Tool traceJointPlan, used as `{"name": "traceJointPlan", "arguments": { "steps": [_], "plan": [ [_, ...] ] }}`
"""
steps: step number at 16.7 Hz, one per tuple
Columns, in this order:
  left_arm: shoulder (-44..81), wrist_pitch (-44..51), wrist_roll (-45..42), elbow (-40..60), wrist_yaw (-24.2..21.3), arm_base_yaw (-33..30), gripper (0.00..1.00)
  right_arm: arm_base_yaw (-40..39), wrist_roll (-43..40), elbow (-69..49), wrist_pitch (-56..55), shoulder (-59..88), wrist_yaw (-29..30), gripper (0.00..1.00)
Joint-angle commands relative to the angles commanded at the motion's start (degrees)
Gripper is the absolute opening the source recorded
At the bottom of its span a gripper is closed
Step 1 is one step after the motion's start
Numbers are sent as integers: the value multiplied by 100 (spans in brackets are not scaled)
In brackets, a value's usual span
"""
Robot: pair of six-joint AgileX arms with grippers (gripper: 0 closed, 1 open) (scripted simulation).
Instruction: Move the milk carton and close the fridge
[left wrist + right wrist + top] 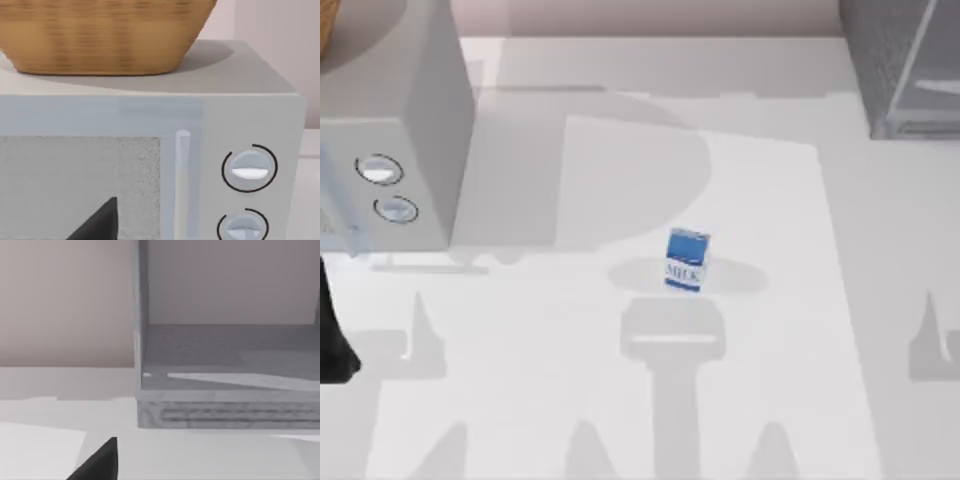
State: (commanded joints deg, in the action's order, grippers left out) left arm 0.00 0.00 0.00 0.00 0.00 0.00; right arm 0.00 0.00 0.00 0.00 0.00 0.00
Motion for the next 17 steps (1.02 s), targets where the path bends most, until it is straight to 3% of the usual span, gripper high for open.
{"name": "traceJointPlan", "arguments": {
  "steps": [5,17],
  "plan": [
    [0,0,0,0,0,0,100,-342,-17,3,-278,319,318,100],
    [0,0,0,0,0,0,100,-2807,71,-31,-2169,2369,2803,100]
  ]
}}
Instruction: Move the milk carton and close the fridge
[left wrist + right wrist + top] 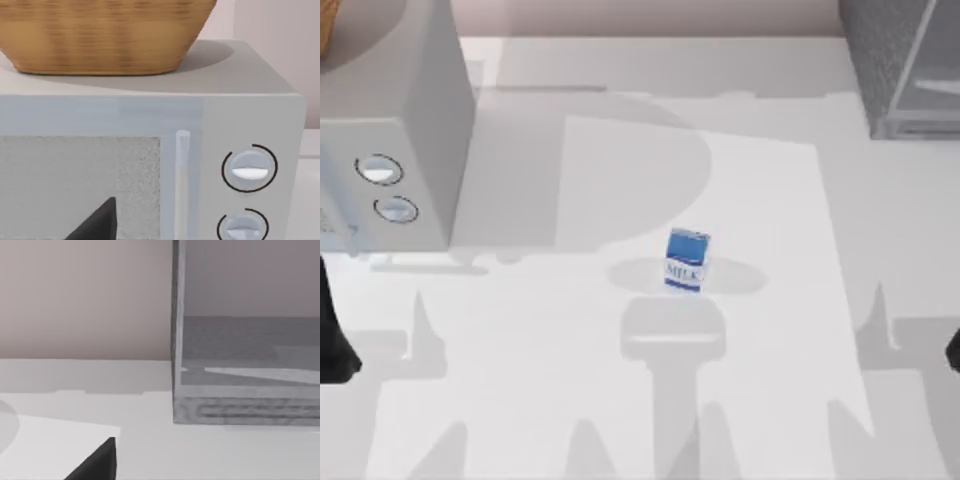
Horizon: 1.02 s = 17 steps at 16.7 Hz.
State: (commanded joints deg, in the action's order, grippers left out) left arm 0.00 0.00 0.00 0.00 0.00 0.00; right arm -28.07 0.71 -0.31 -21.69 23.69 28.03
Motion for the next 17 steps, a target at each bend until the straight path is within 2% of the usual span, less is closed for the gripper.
{"name": "traceJointPlan", "arguments": {
  "steps": [11,13,17],
  "plan": [
    [0,0,0,0,0,0,100,-2230,42,-111,-1808,1798,2281,100],
    [0,0,0,0,0,0,100,-2449,36,-110,-1983,1995,2482,100],
    [0,0,0,0,0,0,100,-2485,33,-107,-2011,2032,2515,100]
  ]
}}
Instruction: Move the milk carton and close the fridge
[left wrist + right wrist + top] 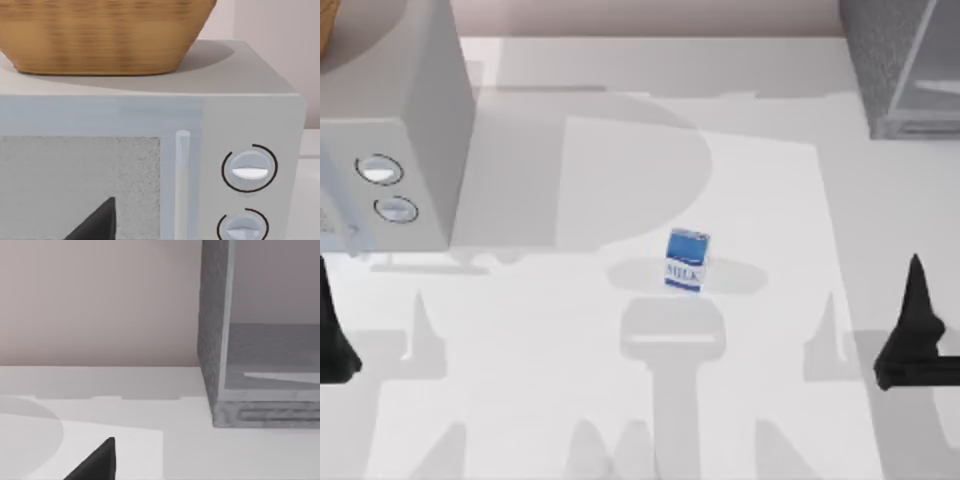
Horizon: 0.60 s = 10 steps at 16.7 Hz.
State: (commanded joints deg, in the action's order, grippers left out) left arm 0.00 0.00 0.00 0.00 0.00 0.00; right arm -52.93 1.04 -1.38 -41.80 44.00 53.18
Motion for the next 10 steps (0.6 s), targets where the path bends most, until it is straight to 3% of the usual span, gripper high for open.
{"name": "traceJointPlan", "arguments": {
  "steps": [10],
  "plan": [
    [0,0,0,0,0,0,100,-104,-150,-306,-99,1395,368,100]
  ]
}}
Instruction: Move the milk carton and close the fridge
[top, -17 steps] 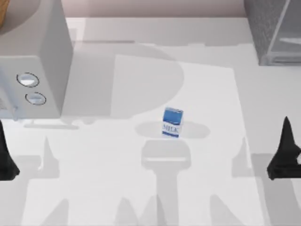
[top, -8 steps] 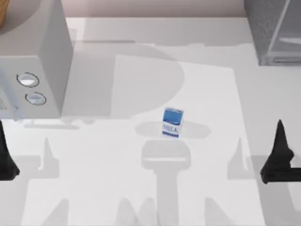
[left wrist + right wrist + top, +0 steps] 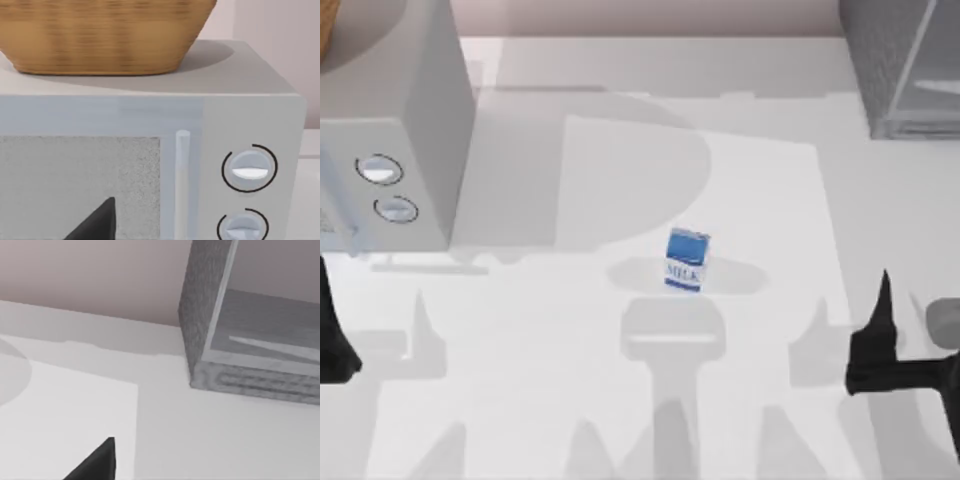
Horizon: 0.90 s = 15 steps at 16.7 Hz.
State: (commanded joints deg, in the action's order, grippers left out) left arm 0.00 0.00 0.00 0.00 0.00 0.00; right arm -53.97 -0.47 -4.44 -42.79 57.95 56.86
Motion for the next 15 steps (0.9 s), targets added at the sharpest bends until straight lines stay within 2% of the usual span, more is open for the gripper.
{"name": "traceJointPlan", "arguments": {
  "steps": [15],
  "plan": [
    [0,0,0,0,0,0,100,-662,350,-3106,-2103,5145,1522,100]
  ]
}}
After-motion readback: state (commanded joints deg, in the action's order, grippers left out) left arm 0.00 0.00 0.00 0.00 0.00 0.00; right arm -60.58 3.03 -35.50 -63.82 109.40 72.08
